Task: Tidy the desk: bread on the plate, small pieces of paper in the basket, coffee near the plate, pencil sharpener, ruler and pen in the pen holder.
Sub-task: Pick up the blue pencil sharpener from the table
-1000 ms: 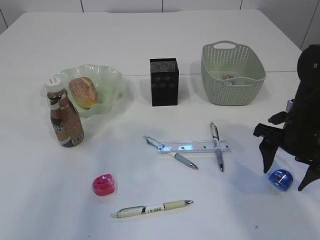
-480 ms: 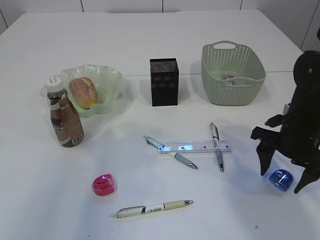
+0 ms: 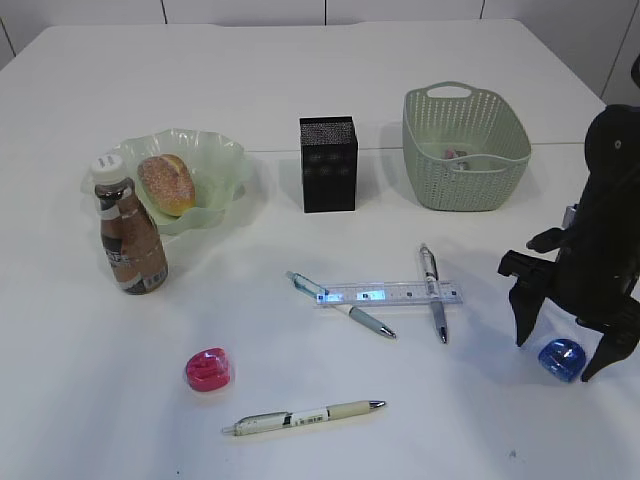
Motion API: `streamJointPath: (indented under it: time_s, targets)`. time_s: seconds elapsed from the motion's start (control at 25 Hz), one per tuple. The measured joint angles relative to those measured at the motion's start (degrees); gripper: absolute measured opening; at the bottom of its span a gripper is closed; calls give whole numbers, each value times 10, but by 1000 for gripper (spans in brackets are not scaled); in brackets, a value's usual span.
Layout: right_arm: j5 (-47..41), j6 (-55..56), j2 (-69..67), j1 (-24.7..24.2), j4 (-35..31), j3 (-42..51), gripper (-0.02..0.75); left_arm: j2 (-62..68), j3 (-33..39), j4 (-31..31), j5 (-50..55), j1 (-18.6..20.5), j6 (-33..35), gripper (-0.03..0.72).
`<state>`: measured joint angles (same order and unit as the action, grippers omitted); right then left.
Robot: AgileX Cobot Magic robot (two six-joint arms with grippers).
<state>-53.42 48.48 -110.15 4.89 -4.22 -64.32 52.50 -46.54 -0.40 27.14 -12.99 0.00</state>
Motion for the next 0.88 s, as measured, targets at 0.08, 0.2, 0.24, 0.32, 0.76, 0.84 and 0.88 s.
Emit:
streamJointPath:
  time_s: [0.08,0.2,0.24,0.32,0.76,0.84,0.88]
  targets:
    - [2,0,-5,0,0,0,571,0,0,4,0,0,0,442]
    - [5,-1,-11,0,-2,0,570,0,0,0,1,0,0,442]
    - [6,-1,-13,0,-2,0,570,0,0,4,1,0,0,442]
    - [10,-1,-13,0,-3,0,570,0,0,4,1,0,0,442]
    - [32,-1,-13,0,-3,0,570,0,0,4,3,0,0,439]
    - [34,-3,-13,0,-3,0,569,0,0,4,4,0,0,439]
    - [34,-4,-13,0,-3,0,569,0,0,4,4,0,0,439]
